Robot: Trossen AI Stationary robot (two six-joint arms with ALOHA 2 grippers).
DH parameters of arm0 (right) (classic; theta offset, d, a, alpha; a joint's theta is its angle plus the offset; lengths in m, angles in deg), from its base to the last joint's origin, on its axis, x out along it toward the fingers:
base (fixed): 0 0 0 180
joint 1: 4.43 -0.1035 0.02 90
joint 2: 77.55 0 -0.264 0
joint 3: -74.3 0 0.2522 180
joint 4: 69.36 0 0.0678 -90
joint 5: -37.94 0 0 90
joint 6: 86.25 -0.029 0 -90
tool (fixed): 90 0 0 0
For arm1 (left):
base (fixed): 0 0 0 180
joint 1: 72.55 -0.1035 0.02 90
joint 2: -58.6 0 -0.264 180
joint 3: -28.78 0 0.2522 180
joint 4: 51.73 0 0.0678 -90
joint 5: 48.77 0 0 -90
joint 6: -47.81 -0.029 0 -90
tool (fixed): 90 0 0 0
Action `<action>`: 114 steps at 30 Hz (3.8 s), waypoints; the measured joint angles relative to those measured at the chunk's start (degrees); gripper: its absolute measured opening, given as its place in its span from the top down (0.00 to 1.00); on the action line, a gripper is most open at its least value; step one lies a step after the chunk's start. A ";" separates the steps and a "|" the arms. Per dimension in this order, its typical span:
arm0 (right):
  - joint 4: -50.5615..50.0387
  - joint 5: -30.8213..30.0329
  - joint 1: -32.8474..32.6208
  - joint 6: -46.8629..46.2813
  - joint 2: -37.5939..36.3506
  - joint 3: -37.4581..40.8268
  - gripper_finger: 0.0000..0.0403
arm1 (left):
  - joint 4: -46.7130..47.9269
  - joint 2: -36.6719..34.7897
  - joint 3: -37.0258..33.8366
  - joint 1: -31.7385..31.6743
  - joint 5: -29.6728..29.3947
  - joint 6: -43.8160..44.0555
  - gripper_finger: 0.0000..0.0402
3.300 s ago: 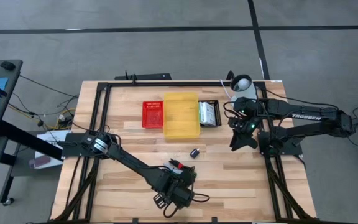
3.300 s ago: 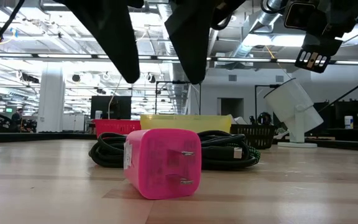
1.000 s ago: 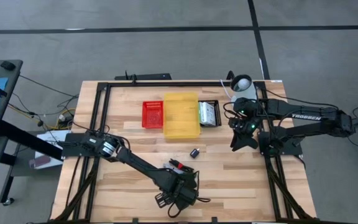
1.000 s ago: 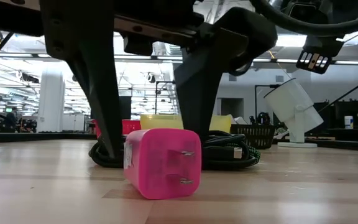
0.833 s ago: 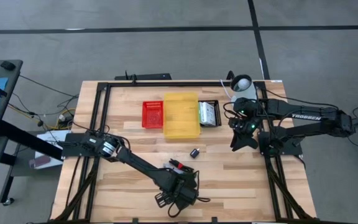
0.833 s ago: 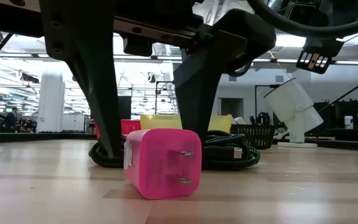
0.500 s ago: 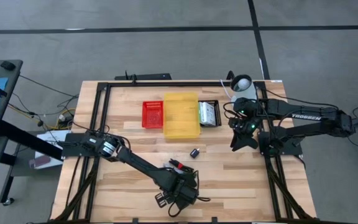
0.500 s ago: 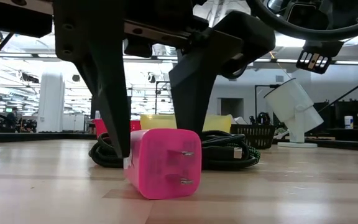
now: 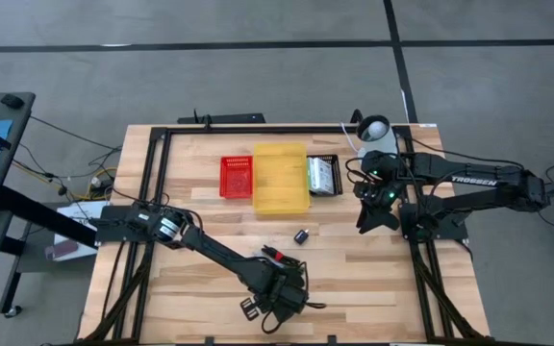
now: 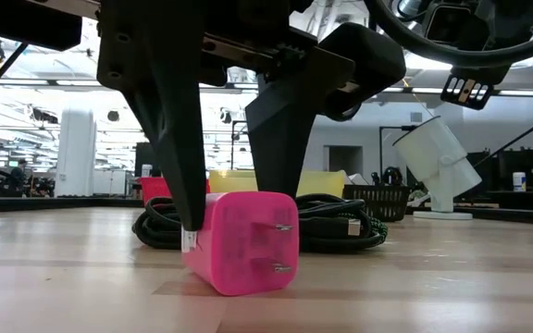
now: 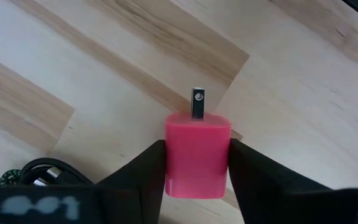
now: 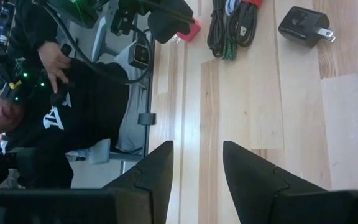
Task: Pick and place items into bin
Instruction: Put the pink charger adapter into the red bin, then put the black charger adapter into the red bin
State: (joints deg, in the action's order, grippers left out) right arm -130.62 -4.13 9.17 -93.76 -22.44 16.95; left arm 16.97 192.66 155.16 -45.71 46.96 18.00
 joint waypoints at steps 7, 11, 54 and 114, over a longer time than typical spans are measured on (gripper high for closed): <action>0.00 0.00 -0.02 0.00 0.00 0.00 0.67 | 0.96 -0.07 0.43 0.84 -2.48 2.92 0.64; 0.01 0.02 -0.01 -0.62 0.00 0.00 0.67 | 7.56 -0.11 4.20 1.88 -7.21 5.25 0.63; 0.21 0.19 0.02 -4.61 -0.02 0.00 0.67 | 30.58 -39.84 -9.52 -31.55 -27.49 19.69 0.63; 23.44 -15.05 0.00 -15.02 0.00 0.00 0.67 | 13.96 -47.33 -36.04 -45.92 -17.76 22.13 0.45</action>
State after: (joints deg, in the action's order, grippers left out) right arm -107.18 -19.18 9.17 -108.77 -22.44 16.95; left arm 30.93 145.33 119.12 -91.63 29.19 40.13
